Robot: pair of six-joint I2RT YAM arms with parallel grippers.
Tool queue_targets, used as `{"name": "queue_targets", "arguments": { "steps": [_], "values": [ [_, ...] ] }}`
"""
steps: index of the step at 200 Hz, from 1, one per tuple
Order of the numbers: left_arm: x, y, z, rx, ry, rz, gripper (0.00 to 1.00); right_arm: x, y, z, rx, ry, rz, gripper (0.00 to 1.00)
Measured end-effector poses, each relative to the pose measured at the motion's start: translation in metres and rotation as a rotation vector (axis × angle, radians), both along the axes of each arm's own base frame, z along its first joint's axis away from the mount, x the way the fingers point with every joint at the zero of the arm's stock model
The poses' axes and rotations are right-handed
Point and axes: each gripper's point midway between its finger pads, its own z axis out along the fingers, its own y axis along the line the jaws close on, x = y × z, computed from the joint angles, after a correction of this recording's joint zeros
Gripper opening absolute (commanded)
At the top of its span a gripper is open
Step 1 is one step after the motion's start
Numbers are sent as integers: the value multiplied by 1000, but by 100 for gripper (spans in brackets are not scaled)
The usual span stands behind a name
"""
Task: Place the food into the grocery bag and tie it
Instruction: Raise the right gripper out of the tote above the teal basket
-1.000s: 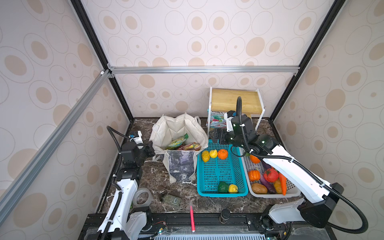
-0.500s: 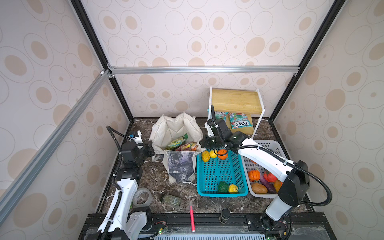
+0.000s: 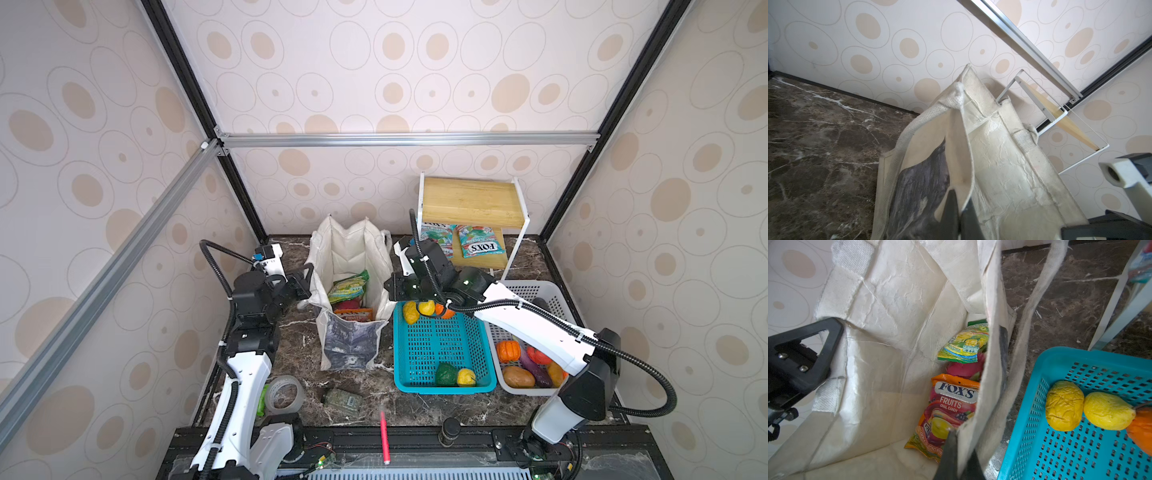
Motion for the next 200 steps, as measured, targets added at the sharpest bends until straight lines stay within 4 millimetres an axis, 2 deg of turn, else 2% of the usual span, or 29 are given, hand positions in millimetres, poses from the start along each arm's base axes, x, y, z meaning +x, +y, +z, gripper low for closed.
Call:
{"name": "queue_targets", "arguments": {
  "steps": [18,34,85,115,130,139,143,148,167,186,200],
  "values": [
    [3,-2,-10,-25,14,-15,0,5,-9,-11,-18,15,-29,0],
    [6,2,-11,-28,13,14,0,10,-15,-14,-33,12,-54,0],
    [10,8,-9,-20,-7,44,0,18,-26,-9,-65,-19,-93,0],
    [14,10,-21,3,21,49,0,23,-32,-8,-80,-32,-121,0],
    [17,13,-30,22,43,63,0,24,-37,-10,-98,-34,-133,24],
    [18,14,-36,31,59,68,0,25,-39,-10,-110,-41,-138,54],
    [19,14,-38,33,65,68,0,25,-41,-9,-111,-42,-145,63],
    [20,15,-41,36,74,70,0,25,-43,-8,-120,-50,-147,70],
    [20,17,-49,48,100,77,0,24,-52,2,-135,-81,-156,83],
    [18,18,-50,59,103,86,0,18,-65,21,-129,-125,-170,89],
    [17,19,-49,62,98,88,0,12,-77,37,-117,-155,-186,90]
  ]
}}
